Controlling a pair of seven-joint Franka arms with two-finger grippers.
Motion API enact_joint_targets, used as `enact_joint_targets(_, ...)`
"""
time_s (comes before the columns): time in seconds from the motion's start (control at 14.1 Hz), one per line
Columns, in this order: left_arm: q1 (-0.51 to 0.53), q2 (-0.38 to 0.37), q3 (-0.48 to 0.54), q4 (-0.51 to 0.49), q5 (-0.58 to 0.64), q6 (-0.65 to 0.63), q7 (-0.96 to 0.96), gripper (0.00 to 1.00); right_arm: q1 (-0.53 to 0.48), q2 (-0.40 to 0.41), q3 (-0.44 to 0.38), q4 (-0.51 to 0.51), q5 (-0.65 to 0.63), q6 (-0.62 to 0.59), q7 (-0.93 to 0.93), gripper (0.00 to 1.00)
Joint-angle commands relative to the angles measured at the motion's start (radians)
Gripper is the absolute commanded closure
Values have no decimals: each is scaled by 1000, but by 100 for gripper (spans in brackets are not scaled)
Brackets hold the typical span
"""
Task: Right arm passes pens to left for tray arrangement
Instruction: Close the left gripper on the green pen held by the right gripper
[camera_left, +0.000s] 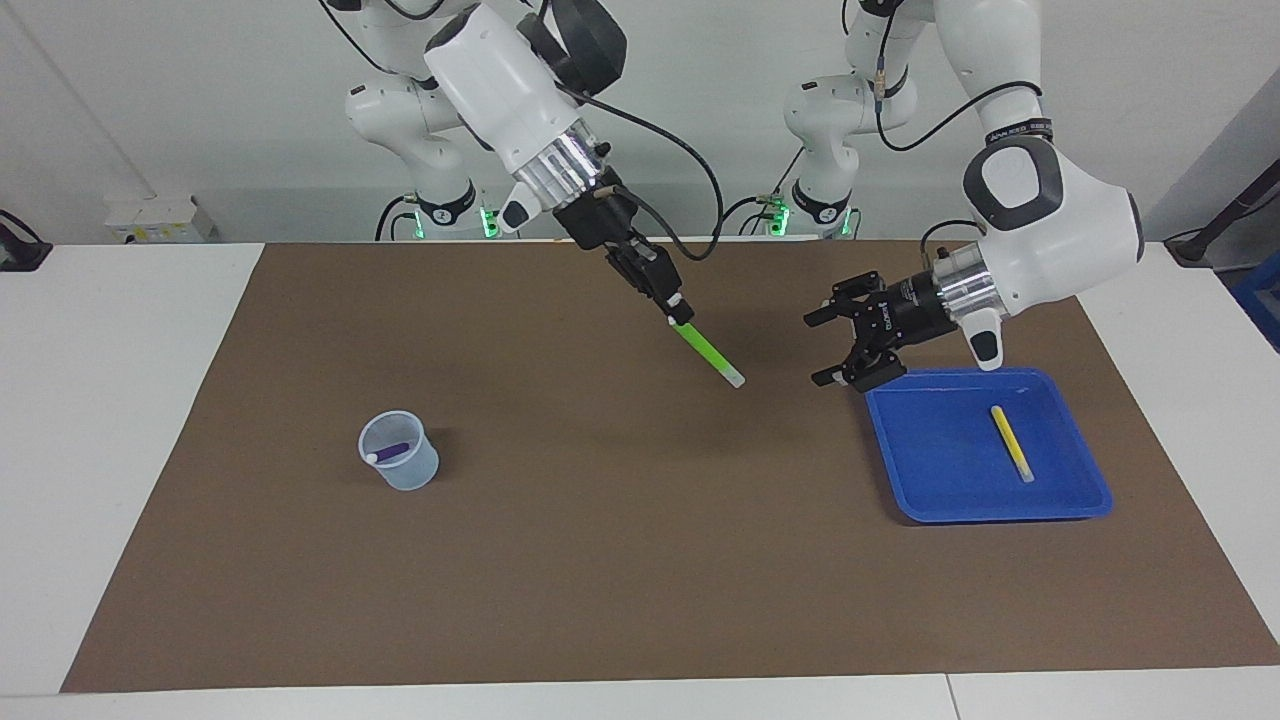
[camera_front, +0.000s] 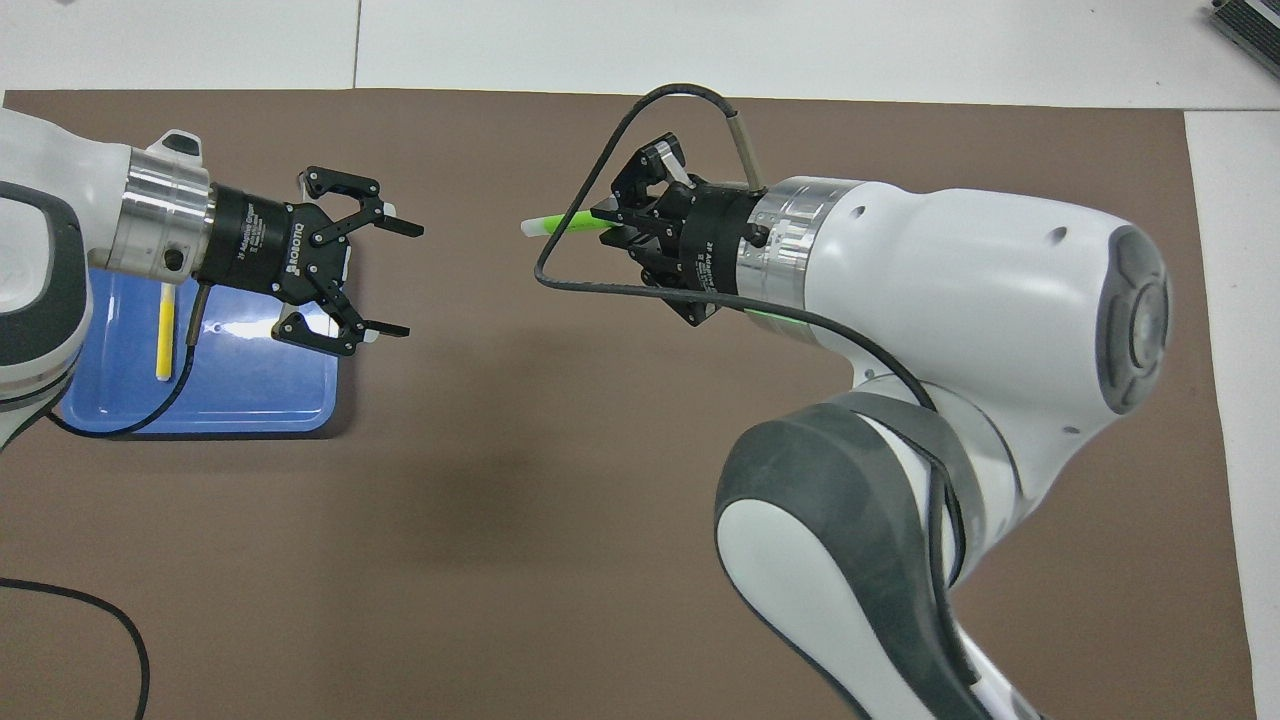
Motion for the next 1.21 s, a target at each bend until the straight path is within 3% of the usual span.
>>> enact_joint_targets(0.0, -15, -14, -26, -1, -40, 56, -51, 0, 26, 28, 2, -10, 31, 73, 21, 100)
enact_joint_targets(0.64, -116, -24, -37, -34, -32, 233, -42, 1, 63, 45, 2, -8, 29, 97, 38, 100)
enact_joint_targets(0.92, -104, -35, -34, -57, -28, 231, -8, 9, 63, 45, 2, -8, 29, 97, 36, 100)
enact_joint_targets(1.14, -106, -37, -33, -57, -28, 230, -10, 25, 63, 45, 2, -8, 29, 97, 35, 100)
